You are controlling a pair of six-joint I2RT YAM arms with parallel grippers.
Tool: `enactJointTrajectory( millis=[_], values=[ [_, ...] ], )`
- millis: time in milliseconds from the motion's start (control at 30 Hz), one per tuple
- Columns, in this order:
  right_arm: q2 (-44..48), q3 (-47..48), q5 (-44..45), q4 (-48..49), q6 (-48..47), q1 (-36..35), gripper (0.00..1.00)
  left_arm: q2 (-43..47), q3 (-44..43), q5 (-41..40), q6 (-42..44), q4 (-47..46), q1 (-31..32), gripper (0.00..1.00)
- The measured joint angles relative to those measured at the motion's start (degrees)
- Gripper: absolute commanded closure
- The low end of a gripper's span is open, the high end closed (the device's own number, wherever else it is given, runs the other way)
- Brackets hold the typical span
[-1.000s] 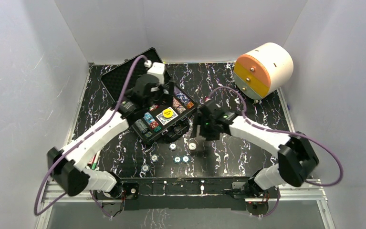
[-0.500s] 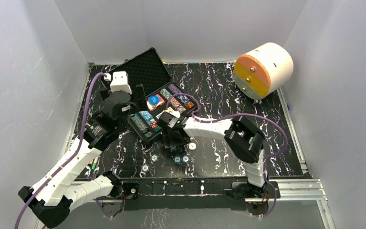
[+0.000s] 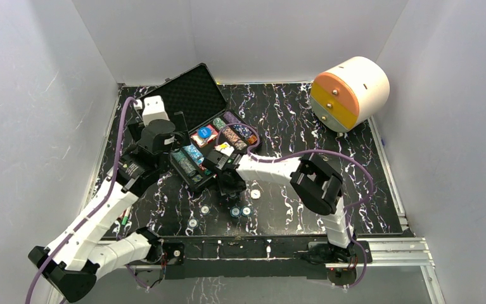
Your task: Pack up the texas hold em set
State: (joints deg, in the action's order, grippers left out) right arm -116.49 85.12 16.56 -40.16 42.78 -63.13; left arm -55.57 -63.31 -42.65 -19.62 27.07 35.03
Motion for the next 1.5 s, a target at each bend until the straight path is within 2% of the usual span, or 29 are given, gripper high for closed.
enactJointTrajectory(
  millis=[167,300,500,633,800,1000,1300,1367,1500],
  values=[
    [0.24,-0.24,-0.07,0.09,0.79,0.0,0.63,-0.35,0.02,0.98,-1.95,0.17,-1.31,0.02],
    [4.2,-5.29,-0.04,2.51,2.01,0.02,0.62,-1.44,1.57,5.62,-5.6,0.39,-1.73,0.02],
    [19.8,-16.44,2.32,8.83,5.33,0.2,0.61,-2.36,8.87,19.1,-8.11,-0.39,-1.75,0.04],
    [28.44,-18.67,3.72,12.0,9.14,1.86,0.61,-2.14,11.65,28.41,-7.74,-2.67,-1.75,0.07],
    [34.84,-20.24,4.09,15.06,16.9,5.73,0.59,-1.49,14.62,40.28,-6.47,-8.94,-1.77,0.08],
    [38.4,-22.29,-0.04,17.99,27.32,10.69,0.6,-1.42,19.45,53.37,-5.68,-18.38,-1.75,0.36],
    [39.65,-23.96,-5.7,23.78,37.03,11.69,0.59,-4.22,22.23,63.6,-10.93,-34.53,-1.75,0.37],
    [39.67,-23.96,-6.75,24.61,38.14,11.69,0.59,-4.76,22.69,64.15,-11.98,-36.68,-1.68,0.44],
    [39.67,-23.96,-8.48,25.9,39.82,11.69,0.59,-5.86,22.69,63.82,-13.92,-38.97,-1.66,0.65]
  ],
)
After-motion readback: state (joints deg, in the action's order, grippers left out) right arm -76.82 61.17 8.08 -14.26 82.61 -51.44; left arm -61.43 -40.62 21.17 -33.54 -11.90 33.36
